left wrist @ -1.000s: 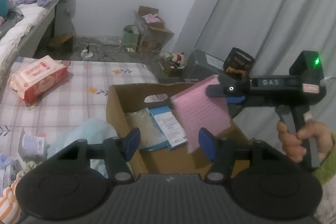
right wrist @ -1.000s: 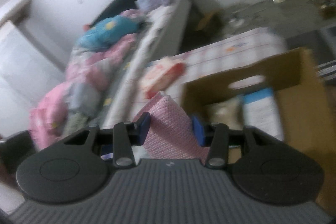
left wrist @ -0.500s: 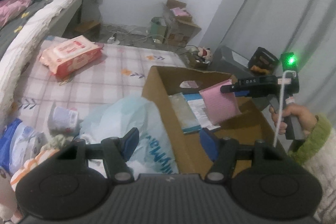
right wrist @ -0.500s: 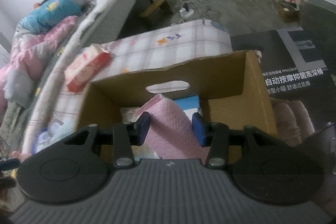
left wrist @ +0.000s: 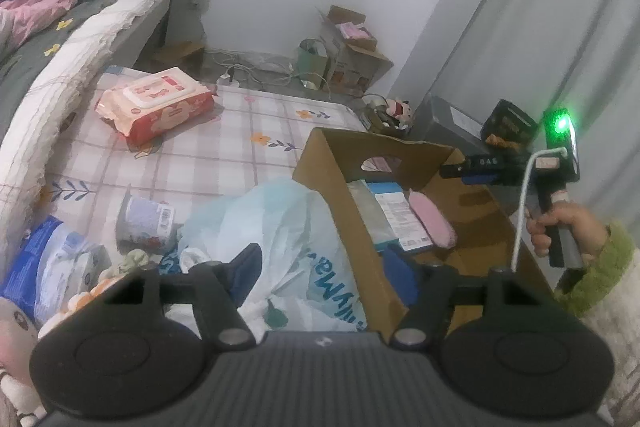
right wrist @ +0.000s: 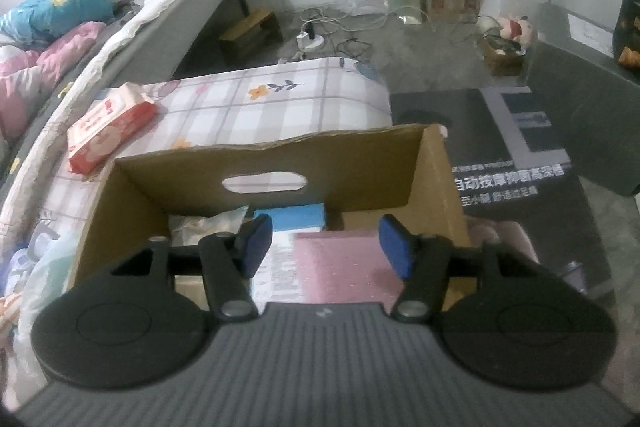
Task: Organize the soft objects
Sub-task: 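Lower the pink mailer into the box and open the right gripper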
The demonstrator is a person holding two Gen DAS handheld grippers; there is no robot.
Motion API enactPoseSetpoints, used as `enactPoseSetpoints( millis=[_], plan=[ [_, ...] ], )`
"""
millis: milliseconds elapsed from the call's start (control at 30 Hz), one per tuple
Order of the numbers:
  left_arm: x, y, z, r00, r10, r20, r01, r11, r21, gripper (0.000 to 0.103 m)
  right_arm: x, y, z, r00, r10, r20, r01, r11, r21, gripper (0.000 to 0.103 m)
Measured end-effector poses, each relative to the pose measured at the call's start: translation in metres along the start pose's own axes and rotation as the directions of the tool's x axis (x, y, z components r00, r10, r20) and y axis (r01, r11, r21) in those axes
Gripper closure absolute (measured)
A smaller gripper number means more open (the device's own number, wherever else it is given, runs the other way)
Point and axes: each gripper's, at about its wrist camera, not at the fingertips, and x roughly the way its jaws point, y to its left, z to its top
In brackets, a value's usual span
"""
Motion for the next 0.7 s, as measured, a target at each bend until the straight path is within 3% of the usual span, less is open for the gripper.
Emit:
enactPoseSetpoints(
  millis=[267,467,567,700],
  plan=[
    [-0.018,0.016,-0.011,1.0,0.025,0.014,-0.024,0.999,-0.028,0.024,0.01,0.007,-0.024,0.977,0.177,-0.118,-0.163,0.979,0.124,0.044],
    [-0.032,0.027,-0.021,0.998,0.056,0.029,-0.055,0.998,-0.036,0.016,0.04,0.009,-0.035,0.967,0.179,-0.184,-0.149,0.975,0.168,0.044],
    [-0.037,0.033,-0.027,0.997,0.075,0.031,-0.074,0.996,-0.042,0.015,0.05,0.009,-0.035,0.974,0.145,-0.172,-0.121,0.982,0.144,0.045],
    [-0.041,0.042,-0.036,0.995,0.092,0.025,-0.09,0.994,-0.061,0.012,0.056,0.008,-0.032,0.978,0.156,-0.141,-0.135,0.979,0.153,0.045]
  ],
)
